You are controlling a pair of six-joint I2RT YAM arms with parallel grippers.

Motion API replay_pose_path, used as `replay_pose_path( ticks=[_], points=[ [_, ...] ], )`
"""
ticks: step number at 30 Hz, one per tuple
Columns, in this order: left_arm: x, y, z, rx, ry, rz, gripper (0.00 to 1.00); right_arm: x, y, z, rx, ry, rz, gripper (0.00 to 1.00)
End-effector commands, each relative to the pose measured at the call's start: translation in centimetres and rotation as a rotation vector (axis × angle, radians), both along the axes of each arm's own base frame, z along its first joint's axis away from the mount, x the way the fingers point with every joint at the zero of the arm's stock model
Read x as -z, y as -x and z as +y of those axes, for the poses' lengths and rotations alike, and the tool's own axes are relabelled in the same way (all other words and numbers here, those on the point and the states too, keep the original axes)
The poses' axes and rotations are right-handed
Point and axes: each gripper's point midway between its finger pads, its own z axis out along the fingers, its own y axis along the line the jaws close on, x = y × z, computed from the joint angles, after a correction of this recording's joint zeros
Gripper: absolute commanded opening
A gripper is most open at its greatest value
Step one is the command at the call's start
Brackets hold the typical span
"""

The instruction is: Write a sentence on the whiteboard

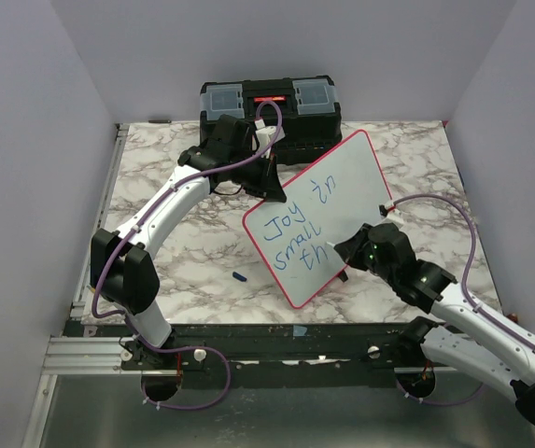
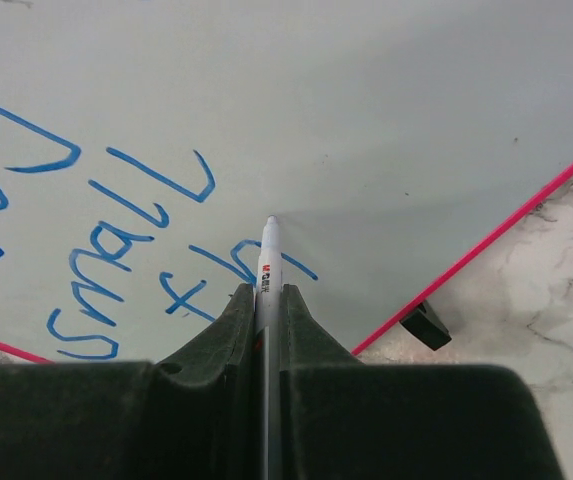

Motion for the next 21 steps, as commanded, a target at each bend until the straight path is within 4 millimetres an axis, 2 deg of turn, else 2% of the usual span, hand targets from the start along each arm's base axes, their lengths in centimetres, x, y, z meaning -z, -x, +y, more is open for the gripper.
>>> replay_pose_path(
  ticks=[1, 10, 21],
  points=[
    [-0.4, -0.3, 0.4, 0.009, -0.024, -0.078, 0.0, 0.1, 0.5, 0.9, -0.035, -0.054, 0.011, 0.01],
    [-0.3, -0.4, 0.4, 0.008, -0.026, -0.074, 0.0, 1.0, 0.2, 0.5, -0.011, -0.027, 0.022, 0.01],
    [-0.3, -0.4, 0.4, 0.009, -0.026, -0.075, 0.0, 2.9, 1.0, -0.1, -0.019, 0.016, 0.072, 0.01]
  ],
)
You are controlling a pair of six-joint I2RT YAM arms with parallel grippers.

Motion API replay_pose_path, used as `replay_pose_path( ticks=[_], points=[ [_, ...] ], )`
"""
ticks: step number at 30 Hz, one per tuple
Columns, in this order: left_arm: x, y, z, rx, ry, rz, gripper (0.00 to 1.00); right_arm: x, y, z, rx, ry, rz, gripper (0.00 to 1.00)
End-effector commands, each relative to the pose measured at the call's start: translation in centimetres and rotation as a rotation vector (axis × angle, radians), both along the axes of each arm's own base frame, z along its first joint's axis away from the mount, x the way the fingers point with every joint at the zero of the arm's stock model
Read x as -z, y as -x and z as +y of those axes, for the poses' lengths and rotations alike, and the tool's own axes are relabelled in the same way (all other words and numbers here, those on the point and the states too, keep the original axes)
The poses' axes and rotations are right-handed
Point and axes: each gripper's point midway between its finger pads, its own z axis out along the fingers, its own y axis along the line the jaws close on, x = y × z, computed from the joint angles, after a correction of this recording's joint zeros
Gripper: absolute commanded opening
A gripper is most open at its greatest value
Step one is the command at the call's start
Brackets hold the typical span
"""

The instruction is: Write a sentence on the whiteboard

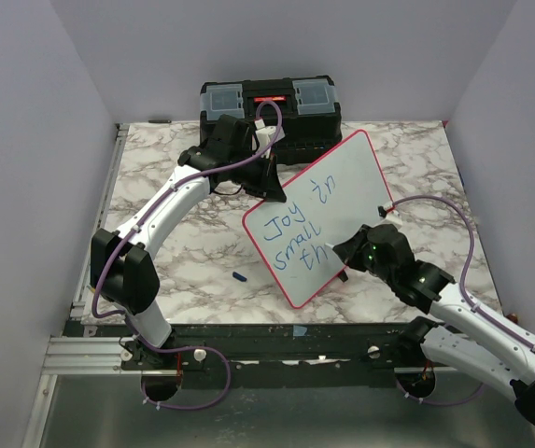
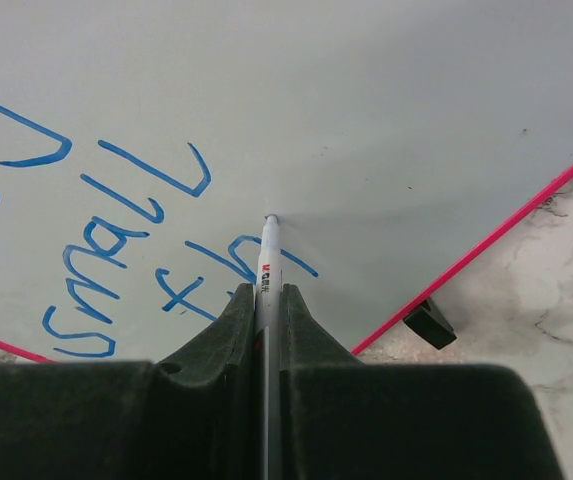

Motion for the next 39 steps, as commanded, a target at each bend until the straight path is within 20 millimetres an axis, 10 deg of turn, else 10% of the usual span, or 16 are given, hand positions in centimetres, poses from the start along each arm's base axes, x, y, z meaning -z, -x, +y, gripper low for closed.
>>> replay_pose_path(
  ticks=[1, 20, 39],
  points=[
    [-0.3, -0.4, 0.3, 0.009, -0.026, -0.073, 0.0, 2.1, 0.8, -0.5, -0.008, 0.038, 0.054, 0.01],
    [-0.4, -0.4, 0.4, 0.007, -0.028, -0.078, 0.0, 3.7, 2.6, -1.6, -0.016, 0.088, 0.134, 0.01],
    [-0.5, -0.4, 0.4, 0.007, -0.025, -0.08, 0.0, -3.0, 0.8, 0.4, -0.069, -0.001, -0.011, 0.01]
  ],
)
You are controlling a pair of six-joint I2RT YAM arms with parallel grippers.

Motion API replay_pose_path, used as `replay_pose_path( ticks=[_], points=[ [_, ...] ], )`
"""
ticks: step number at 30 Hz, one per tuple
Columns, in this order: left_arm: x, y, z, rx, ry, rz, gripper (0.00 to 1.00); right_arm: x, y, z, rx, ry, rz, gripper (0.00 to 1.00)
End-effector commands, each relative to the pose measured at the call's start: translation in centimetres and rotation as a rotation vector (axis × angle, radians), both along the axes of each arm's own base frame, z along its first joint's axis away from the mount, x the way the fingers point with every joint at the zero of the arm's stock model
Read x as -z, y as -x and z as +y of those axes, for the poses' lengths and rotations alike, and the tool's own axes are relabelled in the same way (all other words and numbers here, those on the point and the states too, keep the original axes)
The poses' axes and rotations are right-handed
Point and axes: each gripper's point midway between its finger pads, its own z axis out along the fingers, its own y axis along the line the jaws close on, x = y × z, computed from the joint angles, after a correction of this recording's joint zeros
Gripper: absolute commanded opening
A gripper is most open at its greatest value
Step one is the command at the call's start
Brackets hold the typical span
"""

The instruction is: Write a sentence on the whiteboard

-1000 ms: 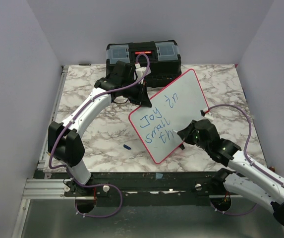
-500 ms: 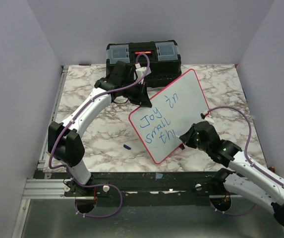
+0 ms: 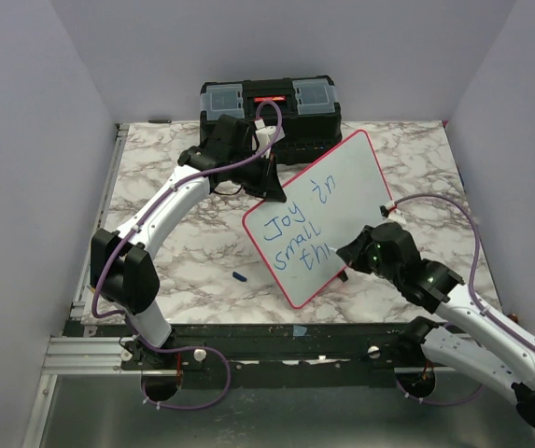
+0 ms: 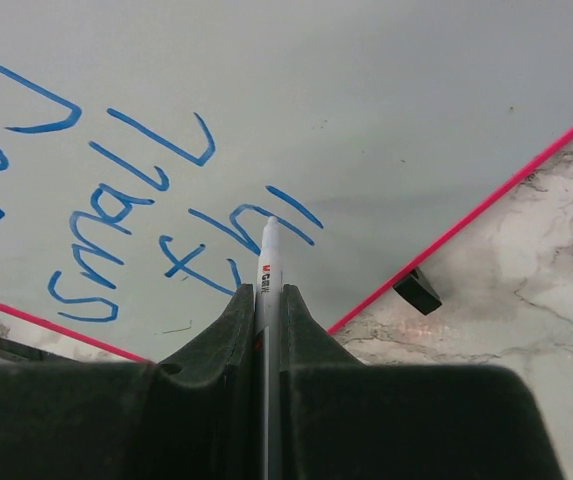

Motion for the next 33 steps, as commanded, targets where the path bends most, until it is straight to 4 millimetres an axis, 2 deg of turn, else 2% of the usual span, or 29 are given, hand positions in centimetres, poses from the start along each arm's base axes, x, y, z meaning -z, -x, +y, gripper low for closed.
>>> replay_pose_path(
  ticks=[1, 14, 33],
  points=[
    [-0.5, -0.4, 0.4, 0.007, -0.026, -0.08, 0.0, -2.2, -0.8, 1.2, -0.038, -0.04, -0.054, 0.01],
    [-0.4, -0.4, 0.4, 0.008, -0.028, -0.08, 0.0, -3.1, -2.8, 3.3, -0.055, -0.069, -0.082, 0.01],
    [-0.4, -0.4, 0.4, 0.007, -0.029, -0.077, 0.0, -0.8, -2.9, 0.7, 0.061, 0.02, -0.035, 0.01]
  ],
)
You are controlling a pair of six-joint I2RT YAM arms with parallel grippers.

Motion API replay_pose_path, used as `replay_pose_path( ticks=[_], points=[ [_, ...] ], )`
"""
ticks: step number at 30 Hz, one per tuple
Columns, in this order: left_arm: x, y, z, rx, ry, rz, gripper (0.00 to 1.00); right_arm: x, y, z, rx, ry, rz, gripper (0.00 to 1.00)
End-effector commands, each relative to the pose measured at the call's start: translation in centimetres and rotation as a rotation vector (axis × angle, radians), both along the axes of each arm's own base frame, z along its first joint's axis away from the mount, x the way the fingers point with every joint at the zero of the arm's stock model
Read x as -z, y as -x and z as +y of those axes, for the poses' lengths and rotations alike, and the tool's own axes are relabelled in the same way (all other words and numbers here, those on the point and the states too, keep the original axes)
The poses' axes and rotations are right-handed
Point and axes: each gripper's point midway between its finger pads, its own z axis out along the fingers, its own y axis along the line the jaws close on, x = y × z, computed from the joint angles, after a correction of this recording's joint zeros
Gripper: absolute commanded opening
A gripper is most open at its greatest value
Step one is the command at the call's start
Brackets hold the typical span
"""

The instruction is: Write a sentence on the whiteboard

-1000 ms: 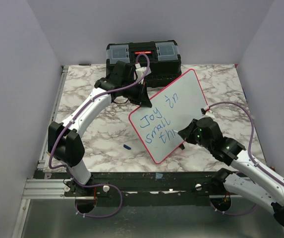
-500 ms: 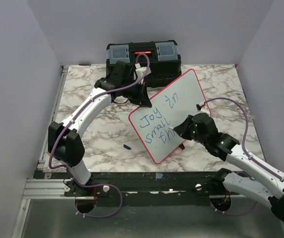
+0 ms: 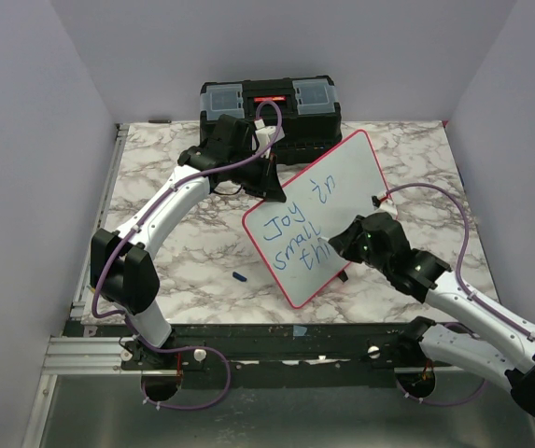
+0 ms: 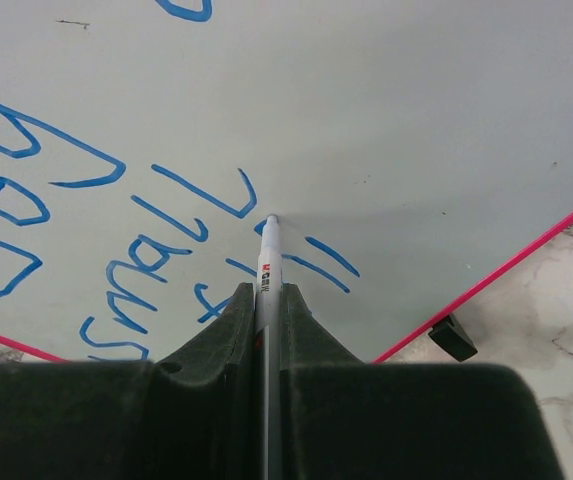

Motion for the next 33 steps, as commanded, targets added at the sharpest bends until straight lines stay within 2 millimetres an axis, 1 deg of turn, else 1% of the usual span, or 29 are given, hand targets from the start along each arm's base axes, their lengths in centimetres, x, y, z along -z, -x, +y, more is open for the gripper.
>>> replay_pose_path(
  ticks=[1, 5, 13, 20, 22, 26, 30, 33],
  points=[
    [-0.3, -0.5, 0.4, 0.006, -0.03, -0.076, 0.0, 0.4, -0.2, -1.3, 0.06, 0.039, 0.006, 0.01],
    [-0.4, -0.4, 0.4, 0.009, -0.027, -0.076, 0.0, 0.3, -0.1, -1.4, 0.056, 0.047, 0.007, 0.01],
    [-0.3, -0.4, 0.4, 0.007, -0.027, -0.073, 0.0, -1.1, -0.1, -1.6, 0.047, 0.037, -0.035, 0.01],
    [-0.5, -0.4, 0.4, 0.009, -0.025, -0.077, 0.0, -2.5, 0.1, -3.0, 0.102, 0.012, -0.094, 0.01],
    [-0.5, -0.3, 0.3, 0.01, -0.025, -0.077, 0.0, -2.4, 0.1, -3.3, 0.118, 0.021, -0.089, 0.01],
    [-0.5, -0.4, 0.4, 0.008, -0.024, -0.075, 0.0, -1.3, 0.2, -3.9, 0.15, 0.05, -0.054, 0.01],
    [-0.5, -0.4, 0.4, 0.008, -0.024, -0.077, 0.0, -0.5, 0.1, -3.7, 0.152, 0.056, -0.032, 0.01],
    [-0.4, -0.3, 0.4, 0.009, -0.026, -0.075, 0.0, -0.3, 0.0, -3.3, 0.141, 0.05, -0.029, 0.01]
  ],
)
